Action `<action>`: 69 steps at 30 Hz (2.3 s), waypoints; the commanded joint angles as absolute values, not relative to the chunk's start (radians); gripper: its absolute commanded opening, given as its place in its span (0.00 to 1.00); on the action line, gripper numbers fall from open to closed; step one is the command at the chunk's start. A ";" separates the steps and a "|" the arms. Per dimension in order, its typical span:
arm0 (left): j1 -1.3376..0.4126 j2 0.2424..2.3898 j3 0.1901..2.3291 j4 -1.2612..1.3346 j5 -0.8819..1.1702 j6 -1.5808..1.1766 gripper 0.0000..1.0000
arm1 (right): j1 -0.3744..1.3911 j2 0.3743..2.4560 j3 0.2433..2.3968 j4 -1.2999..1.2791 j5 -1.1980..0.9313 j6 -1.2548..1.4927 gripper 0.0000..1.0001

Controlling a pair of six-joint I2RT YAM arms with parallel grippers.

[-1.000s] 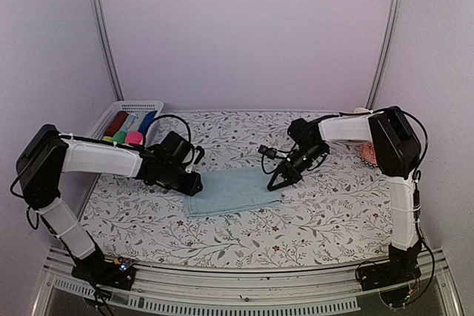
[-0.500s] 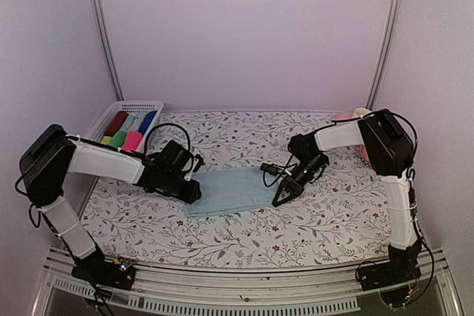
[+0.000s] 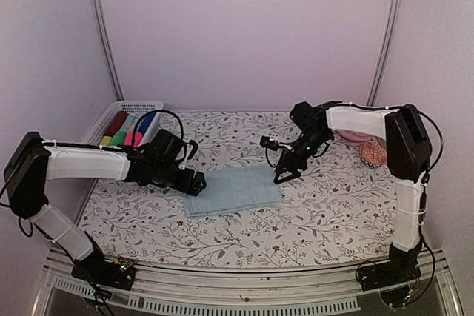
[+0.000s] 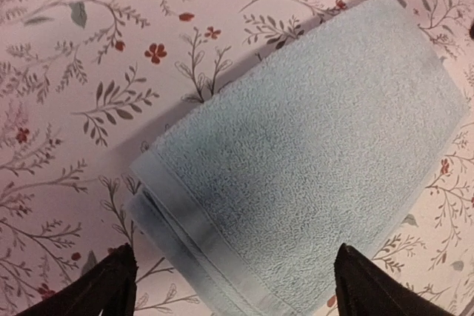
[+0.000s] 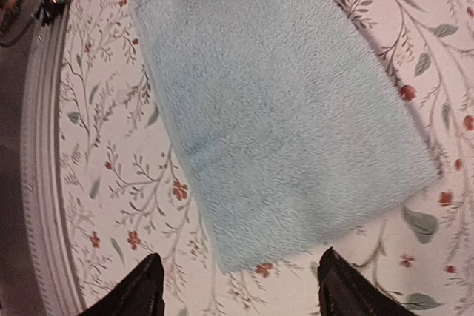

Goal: Roll the towels
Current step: Smooth out the towel at the center of the board, then move the towel to the center of the board.

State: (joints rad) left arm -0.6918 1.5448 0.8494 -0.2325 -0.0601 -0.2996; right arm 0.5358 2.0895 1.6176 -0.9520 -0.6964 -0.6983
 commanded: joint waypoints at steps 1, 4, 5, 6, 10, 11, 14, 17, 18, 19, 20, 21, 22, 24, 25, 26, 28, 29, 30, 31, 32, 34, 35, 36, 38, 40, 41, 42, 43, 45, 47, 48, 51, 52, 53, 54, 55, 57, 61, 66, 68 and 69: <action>-0.690 1.467 0.865 -0.254 -0.140 -0.290 0.97 | 0.575 2.021 1.659 -0.783 -0.345 -0.671 0.86; -0.692 1.416 0.823 -0.225 -0.185 -0.300 0.97 | 0.607 2.059 1.722 -0.737 -0.224 -0.666 0.99; -0.691 1.394 0.798 -0.206 -0.196 -0.307 0.97 | 0.616 2.075 1.749 -0.724 -0.206 -0.658 0.99; -0.692 1.374 0.770 -0.177 -0.207 -0.316 0.97 | 0.622 2.095 1.780 -0.707 -0.196 -0.649 0.99; -0.687 1.293 0.654 -0.061 -0.261 -0.364 0.97 | 0.666 2.195 1.911 -0.658 -0.171 -0.587 0.99; -0.687 1.286 0.636 -0.044 -0.273 -0.373 0.97 | 0.680 2.222 1.944 -0.649 -0.167 -0.580 0.99; -0.686 1.286 0.614 -0.041 -0.299 -0.387 0.97 | 0.736 2.308 2.024 -0.619 -0.137 -0.562 0.99; -0.687 1.281 0.601 -0.047 -0.328 -0.405 0.97 | 0.787 2.403 2.082 -0.579 -0.097 -0.544 0.99; -0.686 1.277 0.593 -0.044 -0.332 -0.407 0.97 | 0.799 2.419 2.092 -0.562 -0.087 -0.538 0.99; -0.687 1.268 0.585 -0.042 -0.336 -0.411 0.97 | 0.808 2.432 2.101 -0.543 -0.074 -0.527 0.99; -0.687 1.258 0.576 -0.039 -0.341 -0.415 0.97 | 0.819 2.443 2.105 -0.518 -0.071 -0.512 0.99; -0.687 1.248 0.565 -0.034 -0.345 -0.420 0.97 | 0.823 2.453 2.109 -0.501 -0.070 -0.503 0.99; -0.686 1.234 0.555 -0.030 -0.349 -0.425 0.97 | 0.826 2.463 2.114 -0.490 -0.074 -0.490 0.99; -0.687 1.206 0.533 -0.023 -0.357 -0.430 0.97 | 0.833 2.490 2.129 -0.486 -0.090 -0.472 0.99; -0.687 1.192 0.524 -0.021 -0.360 -0.432 0.97 | 0.835 2.503 2.133 -0.486 -0.090 -0.469 0.99; -0.687 1.180 0.516 -0.021 -0.363 -0.433 0.97 | 0.838 2.513 2.134 -0.487 -0.090 -0.468 0.99; -0.687 1.160 0.507 -0.023 -0.369 -0.430 0.97 | 0.841 2.537 2.132 -0.491 -0.074 -0.470 0.99; -0.687 1.153 0.505 -0.024 -0.372 -0.428 0.97 | 0.841 2.549 2.130 -0.492 -0.058 -0.469 0.99; -0.687 1.148 0.503 -0.027 -0.375 -0.426 0.97 | 0.840 2.560 2.128 -0.494 -0.038 -0.469 0.99; -0.687 1.144 0.503 -0.029 -0.378 -0.423 0.97 | 0.840 2.570 2.127 -0.494 -0.014 -0.472 0.99; -0.687 1.142 0.503 -0.032 -0.382 -0.420 0.97 | 0.836 2.580 2.126 -0.494 0.010 -0.473 0.99; -0.687 1.140 0.505 -0.033 -0.386 -0.414 0.97 | 0.822 2.591 2.125 -0.494 0.047 -0.467 0.99; -0.687 1.140 0.506 -0.032 -0.387 -0.412 0.97 | 0.808 2.594 2.125 -0.494 0.063 -0.459 0.99; -0.687 1.140 0.505 -0.031 -0.387 -0.410 0.97 | 0.793 2.595 2.124 -0.494 0.077 -0.445 0.99; -0.687 1.140 0.505 -0.026 -0.386 -0.407 0.97 | 0.757 2.586 2.118 -0.495 0.126 -0.423 0.99; -0.687 1.140 0.503 -0.019 -0.379 -0.399 0.97 | 0.703 2.569 2.098 -0.494 0.165 -0.403 0.99; -0.687 1.138 0.503 -0.016 -0.375 -0.399 0.97 | 0.675 2.556 2.084 -0.495 0.171 -0.383 0.99; -0.687 1.136 0.502 -0.011 -0.372 -0.396 0.97 | 0.647 2.540 2.064 -0.495 0.169 -0.370 0.99; -0.687 1.134 0.501 -0.006 -0.369 -0.395 0.97 | 0.619 2.522 2.043 -0.495 0.164 -0.351 0.99; -0.687 1.128 0.498 0.005 -0.361 -0.390 0.97 | 0.564 2.483 2.003 -0.499 0.134 -0.318 0.99; -0.687 1.126 0.493 0.021 -0.348 -0.388 0.97 | 0.518 2.441 1.972 -0.502 0.083 -0.295 0.99; -0.687 1.127 0.490 0.029 -0.340 -0.387 0.97 | 0.505 2.417 1.962 -0.506 0.060 -0.292 0.99; -0.687 1.136 0.485 0.053 -0.317 -0.391 0.97 | 0.496 2.315 1.941 -0.508 0.026 -0.329 0.99; -0.687 1.141 0.486 0.057 -0.309 -0.392 0.97 | 0.495 2.280 1.931 -0.510 0.005 -0.344 0.99; -0.687 1.146 0.488 0.059 -0.303 -0.395 0.97 | 0.496 2.248 1.921 -0.511 -0.010 -0.360 0.99; -0.688 1.150 0.490 0.060 -0.296 -0.395 0.97 | 0.496 2.217 1.909 -0.511 -0.023 -0.371 0.99; -0.689 1.154 0.491 0.060 -0.287 -0.396 0.97 | 0.497 2.189 1.890 -0.510 -0.036 -0.391 0.99; -0.690 1.155 0.491 0.063 -0.272 -0.394 0.97 | 0.498 2.138 1.845 -0.509 -0.061 -0.423 0.99; -0.695 1.135 0.473 0.136 -0.155 -0.323 0.97 | 0.497 2.021 1.678 -0.485 -0.157 -0.526 0.99; -0.727 1.167 0.482 0.256 -0.001 -0.076 0.97 | 0.497 1.824 1.401 -0.404 -0.269 -0.703 0.99; -0.745 1.213 0.514 0.273 0.031 0.029 0.97 | 0.498 1.748 1.326 -0.386 -0.294 -0.747 0.99; -0.754 1.236 0.532 0.286 0.045 0.069 0.97 | 0.497 1.714 1.300 -0.385 -0.307 -0.764 0.99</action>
State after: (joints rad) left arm -0.7170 1.1706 0.4812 0.1864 -0.0784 -0.1619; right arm 0.5041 1.8339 1.4036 -0.4263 -0.2096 -0.6289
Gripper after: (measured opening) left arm 0.973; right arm 0.989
